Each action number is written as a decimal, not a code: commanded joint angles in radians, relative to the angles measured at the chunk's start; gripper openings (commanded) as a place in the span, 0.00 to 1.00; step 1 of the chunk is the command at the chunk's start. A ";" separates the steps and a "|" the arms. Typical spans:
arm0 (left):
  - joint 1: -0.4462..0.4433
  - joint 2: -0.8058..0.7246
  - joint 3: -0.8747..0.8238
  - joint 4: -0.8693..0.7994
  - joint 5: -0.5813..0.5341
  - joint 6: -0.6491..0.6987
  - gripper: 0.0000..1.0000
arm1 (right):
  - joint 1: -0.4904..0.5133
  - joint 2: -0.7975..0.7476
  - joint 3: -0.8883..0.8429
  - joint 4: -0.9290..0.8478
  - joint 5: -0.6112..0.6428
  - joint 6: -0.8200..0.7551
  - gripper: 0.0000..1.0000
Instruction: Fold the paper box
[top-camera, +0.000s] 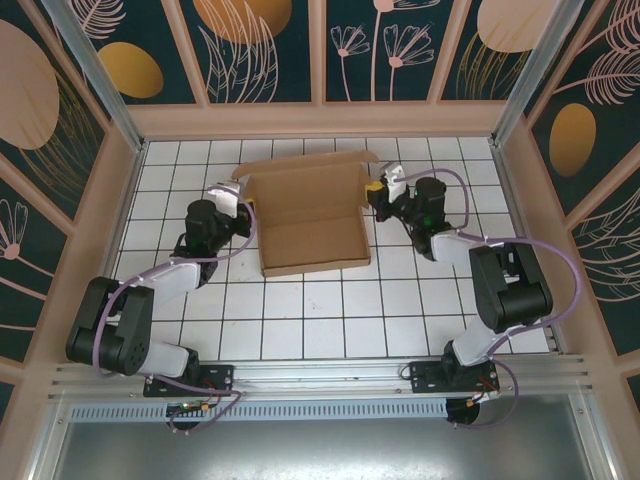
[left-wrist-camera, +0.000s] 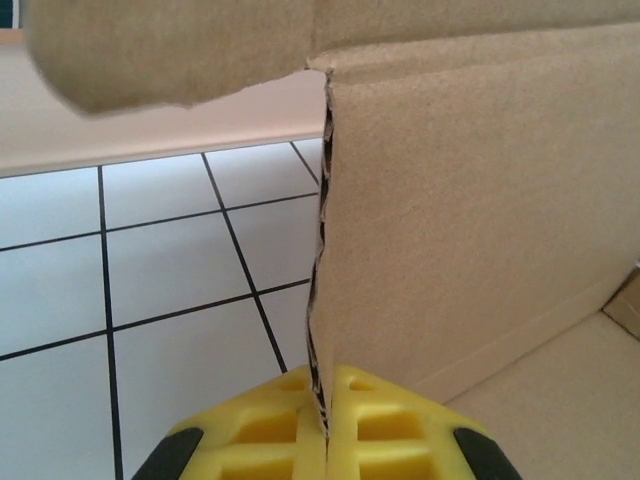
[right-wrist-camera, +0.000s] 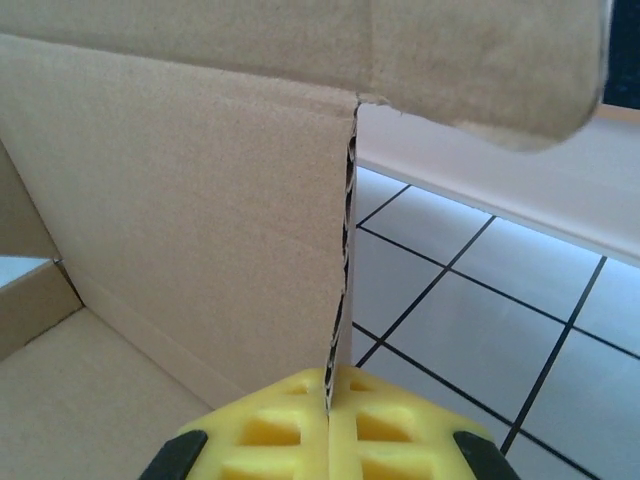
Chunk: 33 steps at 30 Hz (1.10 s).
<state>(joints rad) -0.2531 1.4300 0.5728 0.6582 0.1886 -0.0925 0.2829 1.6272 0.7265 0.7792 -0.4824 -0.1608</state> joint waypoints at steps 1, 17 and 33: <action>-0.017 0.017 0.018 0.117 0.045 -0.085 0.06 | 0.070 -0.026 -0.081 0.247 0.059 0.137 0.00; -0.084 0.068 -0.018 0.199 -0.050 -0.188 0.07 | 0.319 0.083 0.011 0.288 0.586 0.312 0.00; -0.156 0.087 -0.167 0.371 -0.120 -0.336 0.11 | 0.355 0.130 -0.151 0.458 0.577 0.389 0.00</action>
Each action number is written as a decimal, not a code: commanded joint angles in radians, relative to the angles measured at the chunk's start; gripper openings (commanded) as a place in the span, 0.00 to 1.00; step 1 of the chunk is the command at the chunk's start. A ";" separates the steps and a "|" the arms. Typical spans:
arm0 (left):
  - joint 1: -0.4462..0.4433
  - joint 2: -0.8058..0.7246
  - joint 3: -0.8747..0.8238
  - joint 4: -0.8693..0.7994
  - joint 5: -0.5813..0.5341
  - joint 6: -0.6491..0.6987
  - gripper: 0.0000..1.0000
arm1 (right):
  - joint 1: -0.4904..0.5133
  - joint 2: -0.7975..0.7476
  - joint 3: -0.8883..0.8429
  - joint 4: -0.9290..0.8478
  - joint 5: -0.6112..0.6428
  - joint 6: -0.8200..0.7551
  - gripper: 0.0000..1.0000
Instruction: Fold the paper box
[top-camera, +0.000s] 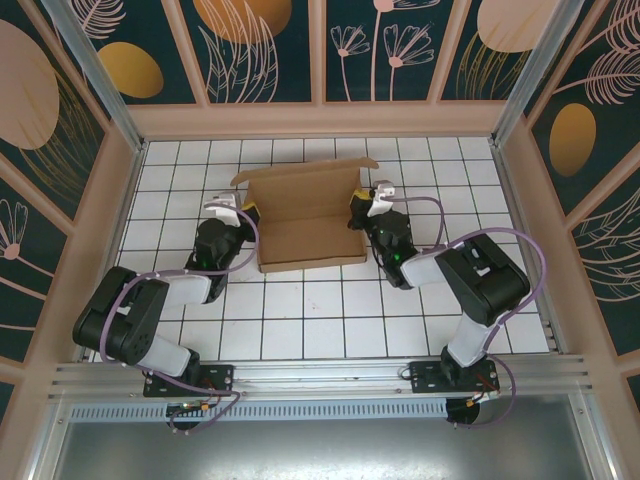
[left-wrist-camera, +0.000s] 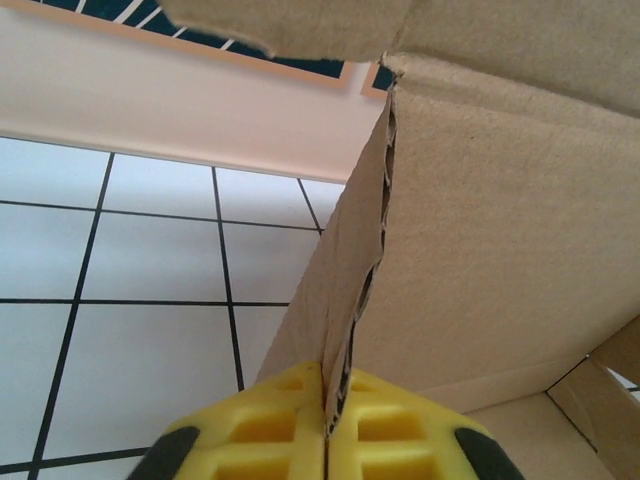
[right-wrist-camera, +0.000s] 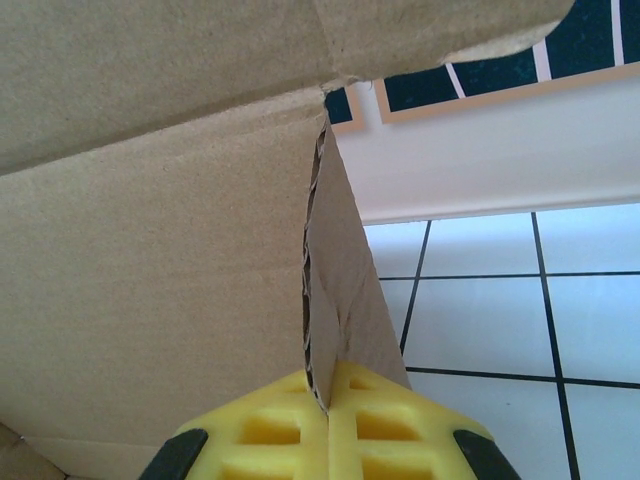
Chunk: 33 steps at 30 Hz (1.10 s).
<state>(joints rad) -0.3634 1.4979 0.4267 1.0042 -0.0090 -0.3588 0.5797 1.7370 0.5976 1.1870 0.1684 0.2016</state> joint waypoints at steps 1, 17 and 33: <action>-0.049 0.018 -0.024 0.026 0.071 -0.082 0.13 | 0.061 0.019 -0.028 0.054 -0.070 0.025 0.00; -0.058 -0.057 -0.139 -0.018 -0.005 -0.120 0.10 | 0.119 -0.005 -0.165 0.138 -0.021 0.039 0.00; -0.058 -0.188 -0.213 -0.285 -0.104 -0.140 0.12 | 0.170 0.001 -0.291 0.208 0.039 0.075 0.00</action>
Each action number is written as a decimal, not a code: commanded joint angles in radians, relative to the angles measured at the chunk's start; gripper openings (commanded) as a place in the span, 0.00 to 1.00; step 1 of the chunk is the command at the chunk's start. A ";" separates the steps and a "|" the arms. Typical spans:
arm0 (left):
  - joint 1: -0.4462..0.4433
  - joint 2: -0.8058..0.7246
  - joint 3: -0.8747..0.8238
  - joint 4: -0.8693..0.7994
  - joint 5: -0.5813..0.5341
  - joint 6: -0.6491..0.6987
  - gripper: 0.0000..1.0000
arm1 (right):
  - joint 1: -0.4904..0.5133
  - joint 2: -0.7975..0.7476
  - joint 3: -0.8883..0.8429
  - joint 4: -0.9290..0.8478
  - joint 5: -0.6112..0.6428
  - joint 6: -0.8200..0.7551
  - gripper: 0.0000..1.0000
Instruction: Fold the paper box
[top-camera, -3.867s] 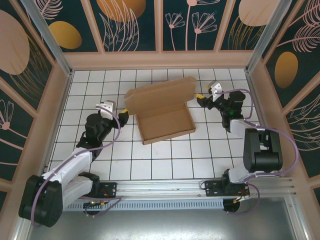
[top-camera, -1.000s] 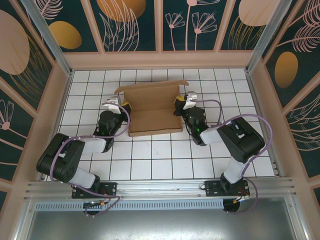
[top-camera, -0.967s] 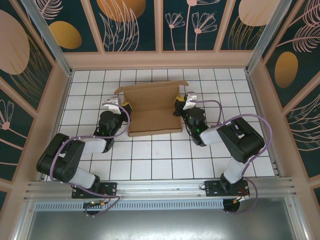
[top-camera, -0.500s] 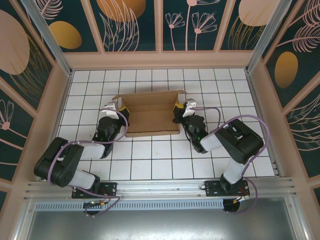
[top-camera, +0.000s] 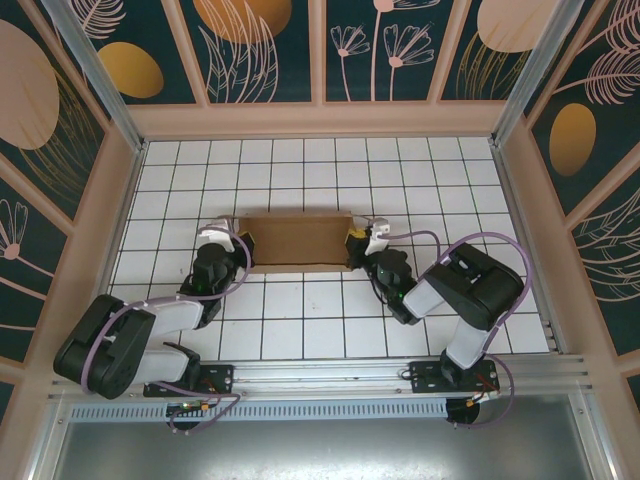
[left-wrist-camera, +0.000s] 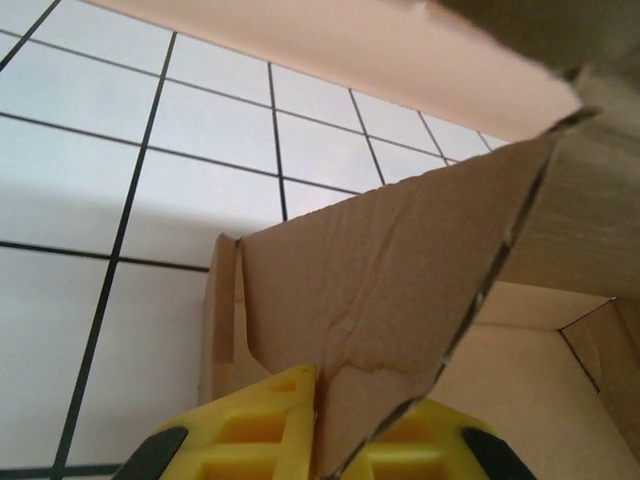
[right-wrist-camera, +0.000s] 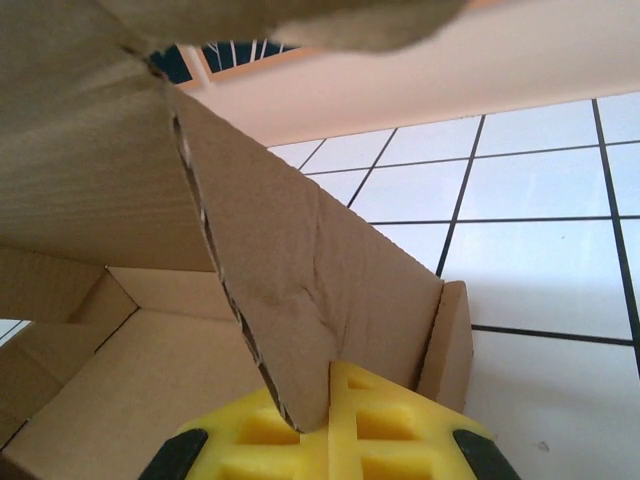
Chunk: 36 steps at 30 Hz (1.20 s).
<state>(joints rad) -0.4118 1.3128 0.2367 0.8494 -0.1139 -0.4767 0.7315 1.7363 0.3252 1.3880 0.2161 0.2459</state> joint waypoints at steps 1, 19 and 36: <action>-0.010 -0.007 -0.027 -0.137 -0.005 -0.027 0.12 | 0.021 0.003 -0.022 0.014 -0.009 0.031 0.00; -0.010 0.123 0.075 -0.204 0.017 -0.005 0.21 | 0.020 0.008 -0.043 -0.002 0.103 -0.006 0.03; -0.010 0.331 0.208 -0.171 0.057 0.039 0.26 | -0.004 0.176 0.075 -0.030 0.085 0.070 0.10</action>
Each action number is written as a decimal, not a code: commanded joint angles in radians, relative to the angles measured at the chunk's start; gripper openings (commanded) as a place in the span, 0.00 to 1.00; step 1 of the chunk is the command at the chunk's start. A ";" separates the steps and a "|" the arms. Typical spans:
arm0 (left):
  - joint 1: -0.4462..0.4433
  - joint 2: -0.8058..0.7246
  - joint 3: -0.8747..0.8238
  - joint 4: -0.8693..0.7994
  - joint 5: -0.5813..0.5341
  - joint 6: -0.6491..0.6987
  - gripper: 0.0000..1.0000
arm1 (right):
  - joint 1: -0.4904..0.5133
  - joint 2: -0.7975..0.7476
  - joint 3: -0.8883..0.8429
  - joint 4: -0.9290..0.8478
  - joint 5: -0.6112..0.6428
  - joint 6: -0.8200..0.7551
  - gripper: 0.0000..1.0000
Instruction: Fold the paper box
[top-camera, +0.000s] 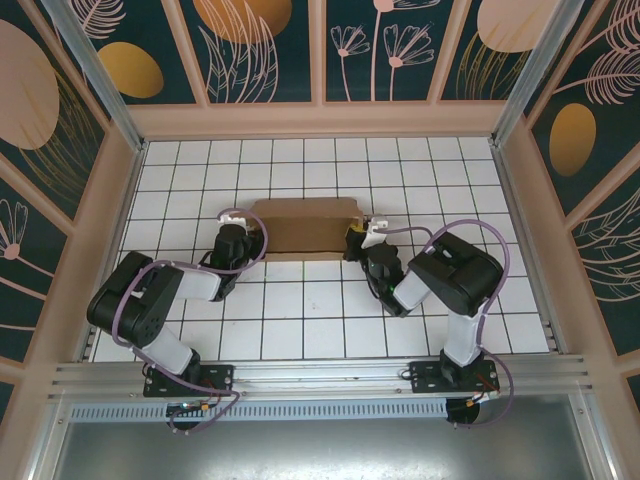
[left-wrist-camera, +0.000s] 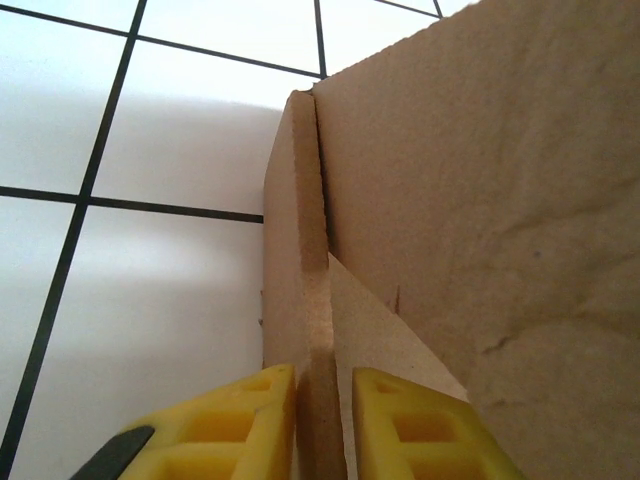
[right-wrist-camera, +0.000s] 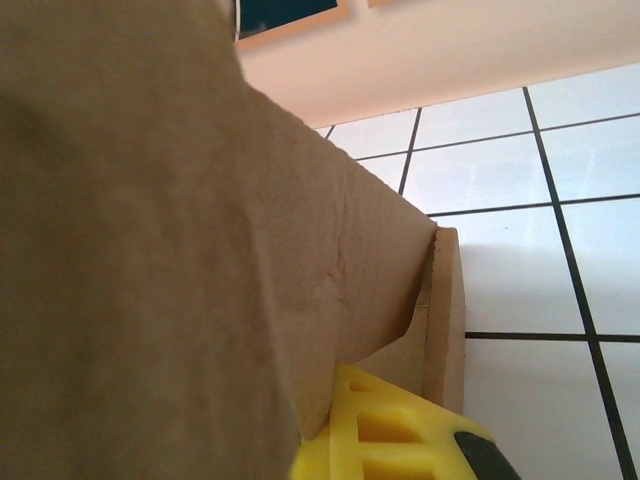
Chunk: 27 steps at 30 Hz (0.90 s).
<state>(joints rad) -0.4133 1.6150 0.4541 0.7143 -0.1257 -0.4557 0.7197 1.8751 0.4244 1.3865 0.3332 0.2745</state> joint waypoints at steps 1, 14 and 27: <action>-0.009 0.023 -0.017 -0.031 0.066 0.010 0.29 | 0.007 0.032 -0.037 -0.006 -0.032 0.040 0.13; -0.009 -0.201 -0.114 -0.053 -0.021 -0.087 0.57 | -0.028 -0.203 -0.169 0.054 -0.084 -0.026 0.48; -0.006 -0.351 -0.188 -0.111 -0.072 -0.158 0.59 | -0.058 -0.245 -0.297 0.219 -0.144 -0.004 0.53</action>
<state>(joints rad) -0.4175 1.3079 0.2825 0.6338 -0.1688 -0.5743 0.6697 1.6718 0.1482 1.5089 0.1989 0.2653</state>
